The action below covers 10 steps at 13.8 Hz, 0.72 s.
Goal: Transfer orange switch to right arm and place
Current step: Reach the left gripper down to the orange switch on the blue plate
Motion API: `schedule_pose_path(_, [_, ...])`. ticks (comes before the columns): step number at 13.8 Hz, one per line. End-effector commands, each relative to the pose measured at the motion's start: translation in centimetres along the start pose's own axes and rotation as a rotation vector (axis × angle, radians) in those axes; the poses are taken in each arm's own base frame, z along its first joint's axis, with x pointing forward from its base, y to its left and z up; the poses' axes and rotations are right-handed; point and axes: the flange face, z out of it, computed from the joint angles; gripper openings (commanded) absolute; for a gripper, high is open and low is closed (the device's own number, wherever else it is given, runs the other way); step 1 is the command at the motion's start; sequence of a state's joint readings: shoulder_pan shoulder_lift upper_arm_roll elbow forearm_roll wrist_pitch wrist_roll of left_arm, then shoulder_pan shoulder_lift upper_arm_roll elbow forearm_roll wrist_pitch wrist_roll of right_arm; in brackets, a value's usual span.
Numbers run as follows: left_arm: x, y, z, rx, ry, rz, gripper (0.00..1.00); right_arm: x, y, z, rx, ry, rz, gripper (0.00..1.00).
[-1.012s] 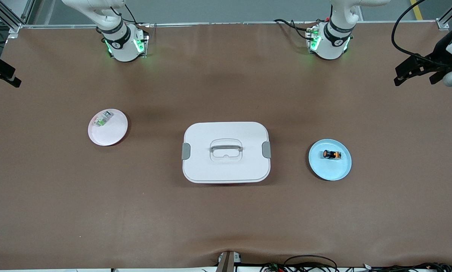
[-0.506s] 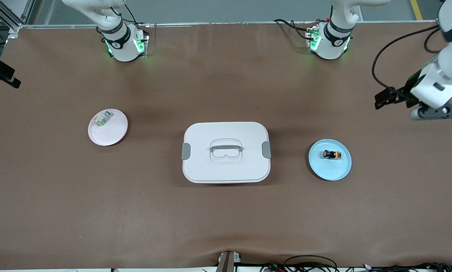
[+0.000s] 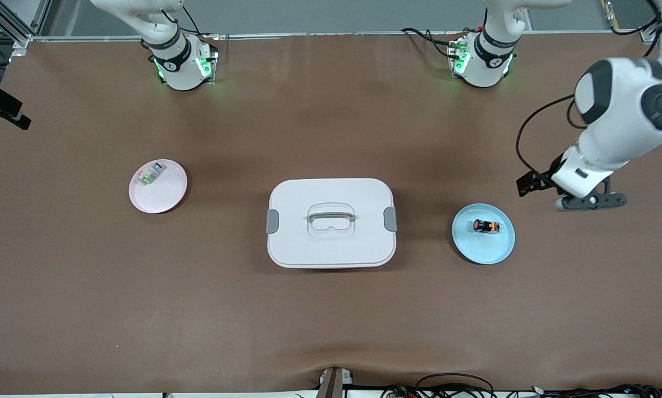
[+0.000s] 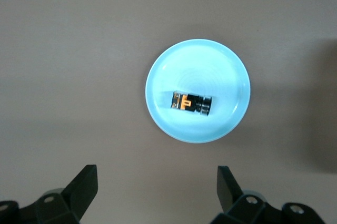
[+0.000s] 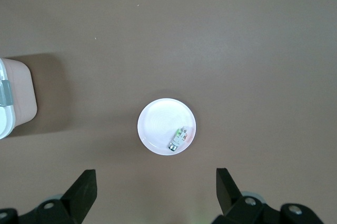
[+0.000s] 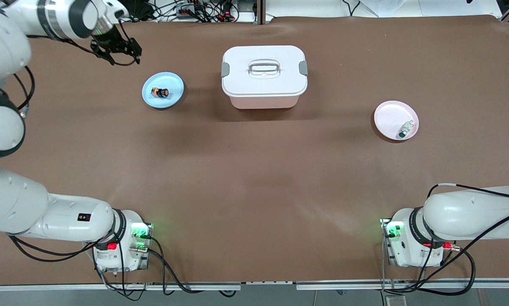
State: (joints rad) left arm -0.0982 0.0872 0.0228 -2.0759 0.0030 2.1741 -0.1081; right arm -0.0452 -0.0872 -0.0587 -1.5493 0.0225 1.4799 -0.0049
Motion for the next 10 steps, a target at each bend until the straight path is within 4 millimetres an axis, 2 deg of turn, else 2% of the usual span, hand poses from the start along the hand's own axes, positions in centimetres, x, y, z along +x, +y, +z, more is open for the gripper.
schedule_pose_path(1, [1.3,0.8,4.0,-0.005,0.007,0.032,1.00,0.2,0.1,-0.3,0.005,0.002,0.006,1.00])
schedule_pose_path(5, [1.3,2.2,9.9,-0.015,0.045,0.071,1.00,0.1,0.0,-0.3,0.007,-0.001,0.006,1.00])
schedule_pose_path(10, [0.8,4.1,15.4,-0.031,0.055,0.103,1.00,0.1,0.0,-0.2,0.007,-0.005,0.006,1.00])
